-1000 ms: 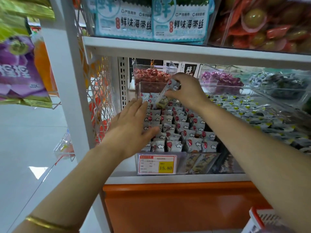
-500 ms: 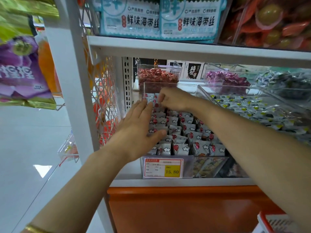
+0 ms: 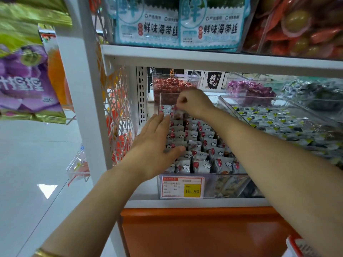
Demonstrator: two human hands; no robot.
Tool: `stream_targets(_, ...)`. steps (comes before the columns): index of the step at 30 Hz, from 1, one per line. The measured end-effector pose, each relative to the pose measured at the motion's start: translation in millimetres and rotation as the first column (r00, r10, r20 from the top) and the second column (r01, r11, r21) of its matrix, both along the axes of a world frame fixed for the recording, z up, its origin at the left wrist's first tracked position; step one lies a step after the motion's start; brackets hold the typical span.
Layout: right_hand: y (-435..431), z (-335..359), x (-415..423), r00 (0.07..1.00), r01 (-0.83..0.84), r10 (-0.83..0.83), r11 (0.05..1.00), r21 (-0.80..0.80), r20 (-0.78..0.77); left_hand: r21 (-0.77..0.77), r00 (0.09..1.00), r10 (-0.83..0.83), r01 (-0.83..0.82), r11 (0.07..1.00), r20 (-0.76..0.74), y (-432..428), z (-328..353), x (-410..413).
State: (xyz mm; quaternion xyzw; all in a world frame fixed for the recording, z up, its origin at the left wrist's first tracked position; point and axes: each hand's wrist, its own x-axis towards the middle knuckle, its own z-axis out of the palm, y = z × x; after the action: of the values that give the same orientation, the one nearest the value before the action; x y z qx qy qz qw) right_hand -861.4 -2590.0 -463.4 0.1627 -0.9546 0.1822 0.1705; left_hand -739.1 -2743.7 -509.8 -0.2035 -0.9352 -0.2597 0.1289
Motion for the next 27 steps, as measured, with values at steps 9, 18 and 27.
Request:
stream_targets(9, 36, 4, 86, 0.965, -0.028, -0.15, 0.762, -0.647, -0.217, 0.185, 0.948, 0.167, -0.119, 0.976, -0.271, -2, 10, 13)
stream_targets(18, 40, -19, 163, 0.979, 0.083, 0.165, 0.193, -0.978, 0.116, 0.705, 0.991, -0.04, -0.063, 0.706, 0.129, 15, 17, 50)
stream_targets(27, 47, -17, 182, 0.906, 0.236, 0.364, -0.007, -0.972, 0.217, 0.852, 0.958, -0.119, -0.169, 0.496, 0.259, 13, 19, 53)
